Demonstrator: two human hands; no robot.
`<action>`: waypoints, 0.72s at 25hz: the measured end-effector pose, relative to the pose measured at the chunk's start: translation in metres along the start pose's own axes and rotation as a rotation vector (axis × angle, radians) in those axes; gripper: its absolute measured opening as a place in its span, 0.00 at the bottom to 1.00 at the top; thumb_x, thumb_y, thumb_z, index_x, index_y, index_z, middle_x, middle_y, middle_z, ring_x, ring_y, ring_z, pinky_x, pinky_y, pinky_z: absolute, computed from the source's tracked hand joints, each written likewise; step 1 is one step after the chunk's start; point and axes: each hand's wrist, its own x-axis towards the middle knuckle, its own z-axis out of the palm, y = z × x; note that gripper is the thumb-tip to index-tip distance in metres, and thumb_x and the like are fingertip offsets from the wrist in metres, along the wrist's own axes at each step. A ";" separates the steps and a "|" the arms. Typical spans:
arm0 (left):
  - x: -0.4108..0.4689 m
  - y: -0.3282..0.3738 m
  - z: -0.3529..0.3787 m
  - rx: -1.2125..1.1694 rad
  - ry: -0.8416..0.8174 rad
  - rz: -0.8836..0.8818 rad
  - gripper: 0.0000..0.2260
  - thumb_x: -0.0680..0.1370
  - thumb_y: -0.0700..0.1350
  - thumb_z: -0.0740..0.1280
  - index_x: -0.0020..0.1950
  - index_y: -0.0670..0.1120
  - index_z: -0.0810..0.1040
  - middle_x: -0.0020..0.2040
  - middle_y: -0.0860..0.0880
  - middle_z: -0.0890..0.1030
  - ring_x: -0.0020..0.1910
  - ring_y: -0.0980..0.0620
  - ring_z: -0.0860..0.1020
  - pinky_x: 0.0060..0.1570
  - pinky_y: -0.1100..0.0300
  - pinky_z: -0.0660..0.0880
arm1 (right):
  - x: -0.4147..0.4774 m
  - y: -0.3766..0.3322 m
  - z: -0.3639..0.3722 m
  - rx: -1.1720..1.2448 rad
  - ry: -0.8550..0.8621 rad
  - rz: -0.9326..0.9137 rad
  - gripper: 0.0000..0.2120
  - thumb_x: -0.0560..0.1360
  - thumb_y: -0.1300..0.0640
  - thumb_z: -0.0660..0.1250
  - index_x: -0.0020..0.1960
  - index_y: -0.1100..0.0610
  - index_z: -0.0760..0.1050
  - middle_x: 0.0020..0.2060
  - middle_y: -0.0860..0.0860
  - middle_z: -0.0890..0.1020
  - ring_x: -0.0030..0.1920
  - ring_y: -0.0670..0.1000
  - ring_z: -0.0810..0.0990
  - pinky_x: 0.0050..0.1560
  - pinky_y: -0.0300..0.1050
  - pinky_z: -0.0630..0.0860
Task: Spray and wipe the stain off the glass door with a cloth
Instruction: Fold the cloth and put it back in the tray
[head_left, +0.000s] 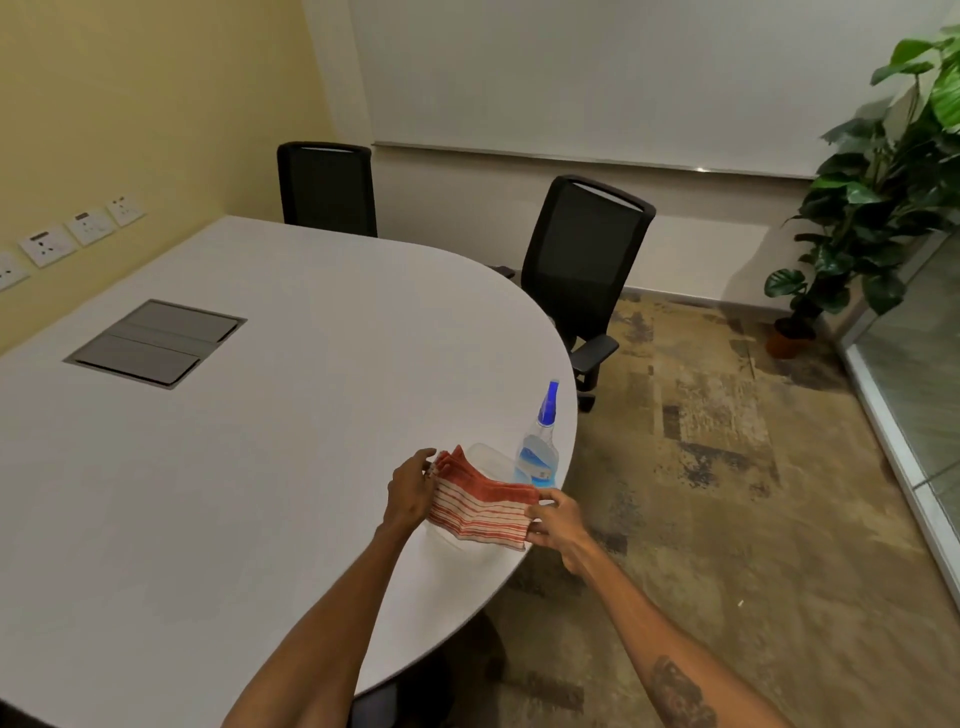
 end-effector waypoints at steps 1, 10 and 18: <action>0.007 -0.005 0.001 0.030 -0.016 0.007 0.18 0.85 0.45 0.60 0.75 0.43 0.73 0.69 0.41 0.78 0.68 0.42 0.77 0.71 0.48 0.71 | 0.006 0.002 0.004 -0.001 0.008 0.015 0.13 0.79 0.64 0.69 0.63 0.61 0.74 0.57 0.60 0.83 0.55 0.62 0.85 0.59 0.60 0.82; 0.062 -0.032 0.010 0.141 -0.121 0.014 0.17 0.86 0.46 0.59 0.71 0.42 0.77 0.67 0.42 0.81 0.66 0.44 0.79 0.67 0.54 0.73 | 0.046 0.004 0.050 -0.100 0.095 0.094 0.11 0.80 0.63 0.67 0.62 0.61 0.73 0.58 0.59 0.83 0.54 0.59 0.86 0.56 0.53 0.84; 0.089 -0.058 0.016 0.223 -0.218 0.015 0.20 0.86 0.51 0.58 0.58 0.41 0.85 0.56 0.43 0.86 0.55 0.44 0.83 0.57 0.55 0.77 | 0.064 0.009 0.060 -0.240 0.125 0.167 0.13 0.79 0.66 0.68 0.62 0.61 0.71 0.61 0.60 0.81 0.58 0.59 0.84 0.56 0.55 0.84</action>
